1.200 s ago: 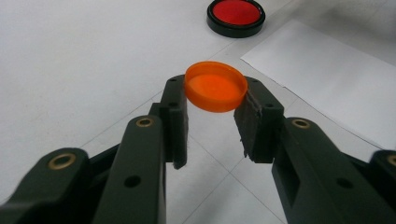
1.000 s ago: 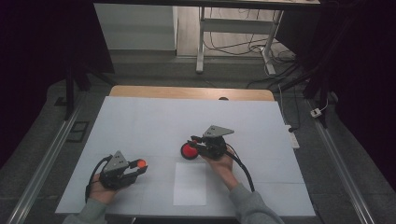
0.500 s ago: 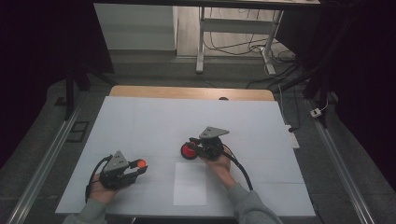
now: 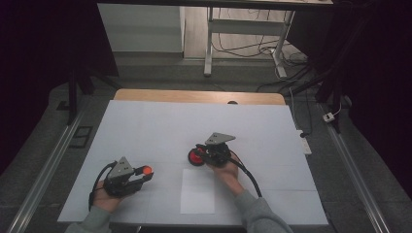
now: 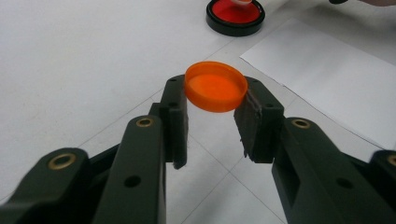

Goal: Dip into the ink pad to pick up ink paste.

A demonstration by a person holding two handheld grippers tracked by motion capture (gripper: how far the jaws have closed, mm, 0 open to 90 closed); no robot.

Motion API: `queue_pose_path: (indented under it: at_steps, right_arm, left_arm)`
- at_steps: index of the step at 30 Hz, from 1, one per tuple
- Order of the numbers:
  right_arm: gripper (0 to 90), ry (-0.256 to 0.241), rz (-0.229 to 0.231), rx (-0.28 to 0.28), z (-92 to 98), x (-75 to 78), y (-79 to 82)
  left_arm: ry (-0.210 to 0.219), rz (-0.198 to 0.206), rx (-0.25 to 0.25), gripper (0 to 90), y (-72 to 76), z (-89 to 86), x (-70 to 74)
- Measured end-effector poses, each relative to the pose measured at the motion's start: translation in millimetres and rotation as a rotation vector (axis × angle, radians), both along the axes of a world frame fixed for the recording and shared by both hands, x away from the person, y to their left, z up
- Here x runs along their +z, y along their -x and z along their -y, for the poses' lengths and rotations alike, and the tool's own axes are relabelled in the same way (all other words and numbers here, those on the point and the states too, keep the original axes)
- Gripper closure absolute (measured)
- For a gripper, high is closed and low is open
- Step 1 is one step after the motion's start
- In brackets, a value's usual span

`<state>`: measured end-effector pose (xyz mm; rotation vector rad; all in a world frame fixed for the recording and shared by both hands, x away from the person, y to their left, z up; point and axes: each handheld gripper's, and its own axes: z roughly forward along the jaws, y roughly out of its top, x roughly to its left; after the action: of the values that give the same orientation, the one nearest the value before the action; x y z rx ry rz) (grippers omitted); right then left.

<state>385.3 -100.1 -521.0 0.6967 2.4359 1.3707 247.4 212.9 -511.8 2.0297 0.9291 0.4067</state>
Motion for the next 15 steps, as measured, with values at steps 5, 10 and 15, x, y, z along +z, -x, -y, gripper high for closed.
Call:
queue_pose_path:
  at_steps: [5,10,15]
  right_arm:
    - [72.2,0.024,-0.004,0.003,-2.4,-7.6,-1.4]
    - [72.3,0.027,-0.004,0.001,-2.5,-8.2,-1.4]
    - [72.5,0.023,-0.002,-0.001,-2.2,-9.0,-0.9]
  left_arm:
    - [0.001,0.001,0.001,64.9,0.1,-0.1,0.0]
    - [0.000,0.000,0.000,64.9,0.0,0.0,-0.1]
    - [0.001,0.000,0.001,64.9,0.2,0.1,0.1]
